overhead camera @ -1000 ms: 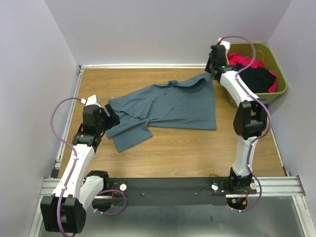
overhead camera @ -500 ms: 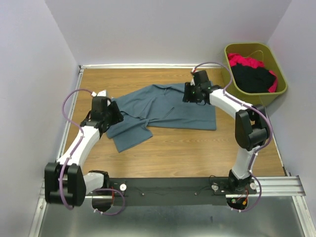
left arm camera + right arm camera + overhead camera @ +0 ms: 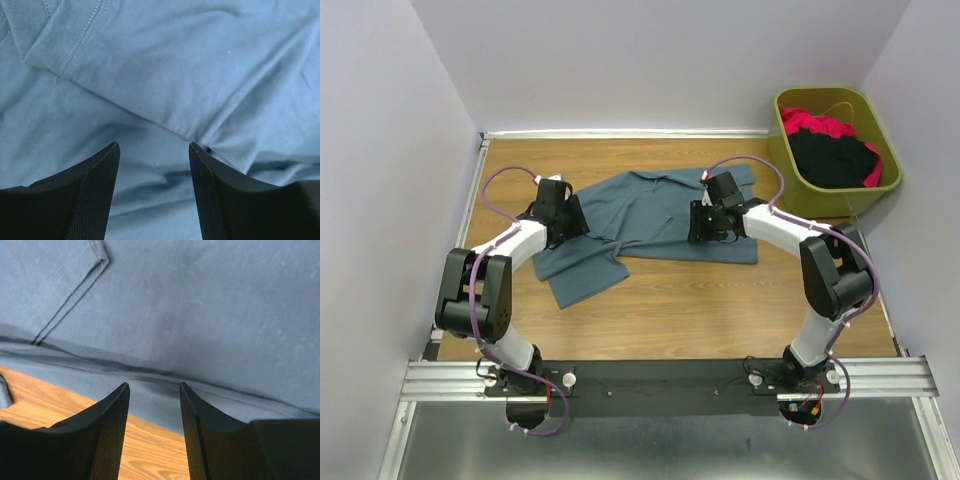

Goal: Fold and stack the t-shirts
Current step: Flatten the tshirt out

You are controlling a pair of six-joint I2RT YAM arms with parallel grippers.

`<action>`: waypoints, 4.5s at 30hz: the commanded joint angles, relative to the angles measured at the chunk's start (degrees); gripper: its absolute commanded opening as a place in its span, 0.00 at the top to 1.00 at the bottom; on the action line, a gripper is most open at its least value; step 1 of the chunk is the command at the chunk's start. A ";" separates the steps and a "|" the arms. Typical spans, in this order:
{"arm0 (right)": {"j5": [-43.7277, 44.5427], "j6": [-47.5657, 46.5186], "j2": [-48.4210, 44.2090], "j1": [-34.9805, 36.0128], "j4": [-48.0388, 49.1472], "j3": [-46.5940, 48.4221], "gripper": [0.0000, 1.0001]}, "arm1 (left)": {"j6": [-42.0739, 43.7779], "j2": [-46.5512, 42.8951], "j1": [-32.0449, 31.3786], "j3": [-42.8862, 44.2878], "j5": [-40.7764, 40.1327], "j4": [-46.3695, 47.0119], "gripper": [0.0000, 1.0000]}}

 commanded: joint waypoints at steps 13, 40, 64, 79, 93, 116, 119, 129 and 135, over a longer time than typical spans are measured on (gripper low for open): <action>2.80 0.84 -4.06 0.06 1.63 -4.37 0.48 | -5.16 8.95 -0.46 3.74 -2.36 8.79 0.49; 4.29 2.60 -4.94 -0.03 2.33 -13.77 0.47 | -1.64 27.82 5.68 48.61 -5.96 1.31 1.00; -1.77 -7.51 -9.96 0.06 -0.22 -4.82 0.38 | 5.65 4.77 4.82 23.21 0.29 3.28 0.20; -5.12 -5.58 7.34 16.84 1.71 10.48 0.42 | -4.20 -22.94 -3.55 -3.82 -14.40 -9.66 0.25; -0.02 2.33 20.28 26.95 3.74 18.75 0.55 | 0.91 -32.53 5.78 -4.52 -12.20 -11.34 0.25; -4.53 11.56 4.21 39.52 -3.29 8.81 0.55 | 2.93 -36.06 5.78 -8.48 -7.11 -10.29 0.25; 3.48 10.34 -0.10 37.86 -7.51 8.99 0.54 | 3.10 -34.56 5.69 -8.66 -5.70 -9.58 0.25; 21.51 14.38 -11.96 15.73 -16.39 -0.50 0.49 | 4.51 -29.81 3.32 -8.48 -0.95 -7.30 0.25; 24.59 18.24 -14.35 2.27 -16.30 -3.23 0.49 | 8.19 -30.86 1.47 -10.85 2.03 -3.08 0.25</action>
